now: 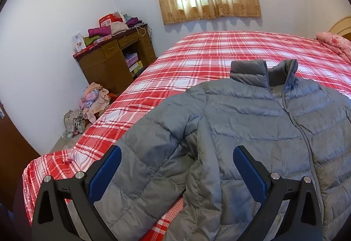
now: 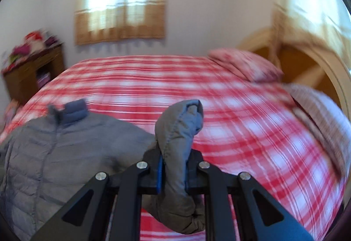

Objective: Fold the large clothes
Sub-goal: 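Grasp the sleeve cuff with the right tool and fold it across the jacket body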

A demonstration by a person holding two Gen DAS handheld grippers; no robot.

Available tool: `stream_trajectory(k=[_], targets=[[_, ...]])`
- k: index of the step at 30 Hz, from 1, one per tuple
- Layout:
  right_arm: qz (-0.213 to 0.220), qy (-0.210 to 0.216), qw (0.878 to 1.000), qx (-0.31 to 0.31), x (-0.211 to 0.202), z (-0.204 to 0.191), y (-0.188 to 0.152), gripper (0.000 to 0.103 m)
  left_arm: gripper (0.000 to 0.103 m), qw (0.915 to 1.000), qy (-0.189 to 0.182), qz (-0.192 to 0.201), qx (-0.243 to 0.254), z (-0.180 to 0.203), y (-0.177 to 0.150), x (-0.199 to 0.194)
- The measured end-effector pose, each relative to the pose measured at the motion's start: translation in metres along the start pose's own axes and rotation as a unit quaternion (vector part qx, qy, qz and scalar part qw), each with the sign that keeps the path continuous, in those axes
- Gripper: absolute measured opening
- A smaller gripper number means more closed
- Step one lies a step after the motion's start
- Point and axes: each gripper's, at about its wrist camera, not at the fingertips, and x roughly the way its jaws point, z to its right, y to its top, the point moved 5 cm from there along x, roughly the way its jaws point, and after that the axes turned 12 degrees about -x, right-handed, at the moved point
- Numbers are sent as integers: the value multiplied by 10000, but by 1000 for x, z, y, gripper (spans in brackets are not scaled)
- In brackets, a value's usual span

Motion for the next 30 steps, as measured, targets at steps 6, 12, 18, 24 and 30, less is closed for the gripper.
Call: stream_trajectory(k=[6,12,18,24,30], targets=[[47,526,9958,-742,29,-110,4,16,102,9999,-19,-92,-72,-7,-8,8],[-151,1017,9870,-1232,59,-186,-25,18,102,9997,43,-224,-87,-14,-17,13],[21,1574,9809,-1147,37,-188,-33,70,102,9996,228,-149,-38,-21,-8,6],[736,1638,9796,-901,-22,-142,-29,96,102,9995,-35,-201,-253,17,8,-5],[591,852,9938,-394,-8,-77,-62,99,102,9970,-687,-321,147,109,-5,-22]])
